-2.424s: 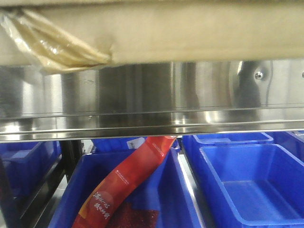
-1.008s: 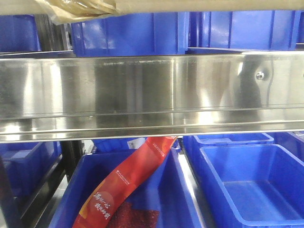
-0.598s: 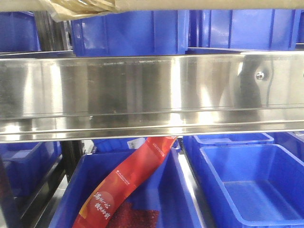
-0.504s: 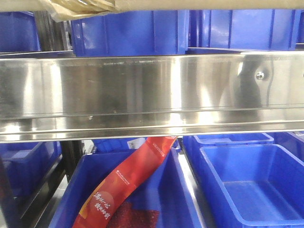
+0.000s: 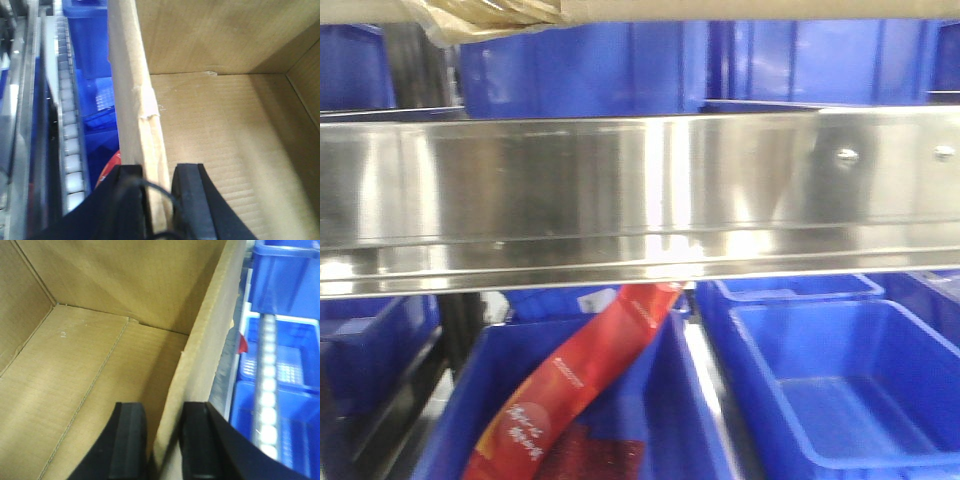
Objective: Grab carton from right shelf to conveyor
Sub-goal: 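Hold the carton in both grippers while the base drives to the conveyor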
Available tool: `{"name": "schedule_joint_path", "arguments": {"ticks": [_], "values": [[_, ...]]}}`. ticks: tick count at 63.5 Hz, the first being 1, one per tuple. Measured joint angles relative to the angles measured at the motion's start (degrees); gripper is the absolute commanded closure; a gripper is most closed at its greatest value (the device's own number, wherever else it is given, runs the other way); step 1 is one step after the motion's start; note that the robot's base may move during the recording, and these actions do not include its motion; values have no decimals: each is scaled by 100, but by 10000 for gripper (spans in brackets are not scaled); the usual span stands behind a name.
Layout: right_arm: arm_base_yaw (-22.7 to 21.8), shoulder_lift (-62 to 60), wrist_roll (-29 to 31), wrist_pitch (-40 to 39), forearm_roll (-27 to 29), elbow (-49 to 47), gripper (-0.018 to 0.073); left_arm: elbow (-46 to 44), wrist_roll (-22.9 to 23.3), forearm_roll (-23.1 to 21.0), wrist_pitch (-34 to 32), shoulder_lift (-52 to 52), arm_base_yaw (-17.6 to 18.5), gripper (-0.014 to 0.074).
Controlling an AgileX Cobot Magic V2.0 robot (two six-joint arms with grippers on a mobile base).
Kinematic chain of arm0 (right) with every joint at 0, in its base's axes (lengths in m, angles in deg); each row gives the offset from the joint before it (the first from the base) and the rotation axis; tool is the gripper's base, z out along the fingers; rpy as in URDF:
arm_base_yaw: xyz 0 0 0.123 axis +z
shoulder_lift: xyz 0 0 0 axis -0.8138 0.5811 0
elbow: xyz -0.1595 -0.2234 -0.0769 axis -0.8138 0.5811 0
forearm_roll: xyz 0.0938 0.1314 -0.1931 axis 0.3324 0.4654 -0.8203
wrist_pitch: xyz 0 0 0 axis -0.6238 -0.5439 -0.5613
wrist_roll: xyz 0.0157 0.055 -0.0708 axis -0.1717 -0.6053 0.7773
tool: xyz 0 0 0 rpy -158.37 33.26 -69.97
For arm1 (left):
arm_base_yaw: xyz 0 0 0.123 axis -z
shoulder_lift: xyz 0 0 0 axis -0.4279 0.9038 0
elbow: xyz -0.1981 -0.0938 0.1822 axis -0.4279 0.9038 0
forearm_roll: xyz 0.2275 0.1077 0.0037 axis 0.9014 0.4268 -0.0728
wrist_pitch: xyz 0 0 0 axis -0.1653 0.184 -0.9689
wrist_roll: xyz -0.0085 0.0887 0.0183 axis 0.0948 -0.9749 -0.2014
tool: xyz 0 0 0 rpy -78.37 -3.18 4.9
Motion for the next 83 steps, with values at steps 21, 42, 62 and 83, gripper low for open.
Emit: {"name": "schedule_joint_path", "arguments": {"ticks": [21, 42, 62, 83], "values": [[0, 0, 0, 0, 0, 0, 619, 0, 0, 0, -10, 0, 0, 613], [0, 0, 0, 0, 0, 0, 619, 0, 0, 0, -10, 0, 0, 613], [0, 0, 0, 0, 0, 0, 619, 0, 0, 0, -10, 0, 0, 613], [0, 0, 0, 0, 0, 0, 619, 0, 0, 0, -10, 0, 0, 613]]}}
